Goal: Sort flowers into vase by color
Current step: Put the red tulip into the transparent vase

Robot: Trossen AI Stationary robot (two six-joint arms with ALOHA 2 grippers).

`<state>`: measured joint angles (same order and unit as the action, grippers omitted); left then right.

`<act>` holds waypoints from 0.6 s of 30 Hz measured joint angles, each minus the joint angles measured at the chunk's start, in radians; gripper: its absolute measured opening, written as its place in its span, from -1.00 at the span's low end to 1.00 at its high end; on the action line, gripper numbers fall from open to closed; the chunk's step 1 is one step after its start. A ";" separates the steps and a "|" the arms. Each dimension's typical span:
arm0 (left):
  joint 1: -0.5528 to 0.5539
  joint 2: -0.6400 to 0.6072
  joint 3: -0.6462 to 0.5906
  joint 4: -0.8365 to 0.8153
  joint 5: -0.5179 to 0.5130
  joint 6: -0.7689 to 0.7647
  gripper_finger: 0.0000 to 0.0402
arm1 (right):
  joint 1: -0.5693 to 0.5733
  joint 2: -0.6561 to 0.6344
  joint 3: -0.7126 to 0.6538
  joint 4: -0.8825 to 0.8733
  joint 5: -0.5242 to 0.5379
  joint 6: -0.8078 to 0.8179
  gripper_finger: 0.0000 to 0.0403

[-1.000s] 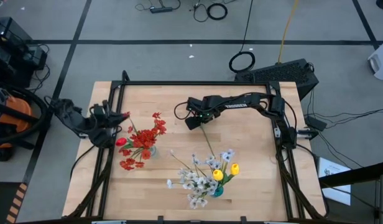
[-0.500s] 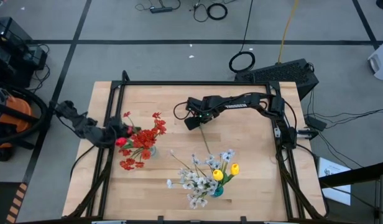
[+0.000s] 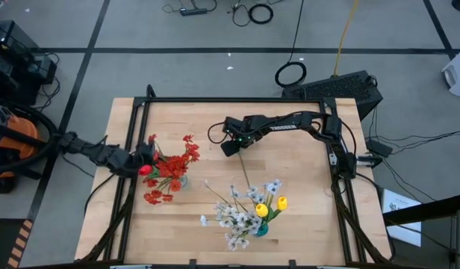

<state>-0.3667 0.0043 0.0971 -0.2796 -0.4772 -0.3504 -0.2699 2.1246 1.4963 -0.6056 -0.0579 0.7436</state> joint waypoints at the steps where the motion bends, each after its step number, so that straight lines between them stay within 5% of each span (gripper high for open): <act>1: 0.029 0.000 -0.004 0.022 0.018 0.019 -1.00 | 0.000 0.000 0.000 0.000 0.000 0.000 -0.14; 9: 0.237 -0.001 -0.037 0.162 0.305 0.103 -1.00 | 0.000 0.000 0.000 0.003 0.000 -0.001 -0.14; 18: 0.323 0.000 -0.090 0.298 0.421 0.152 -1.00 | 0.002 0.000 0.000 0.001 0.001 0.024 -0.14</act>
<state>-0.0440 0.0038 0.0067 0.0183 -0.0558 -0.1983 -0.2681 2.1246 1.4963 -0.6051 -0.0574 0.7675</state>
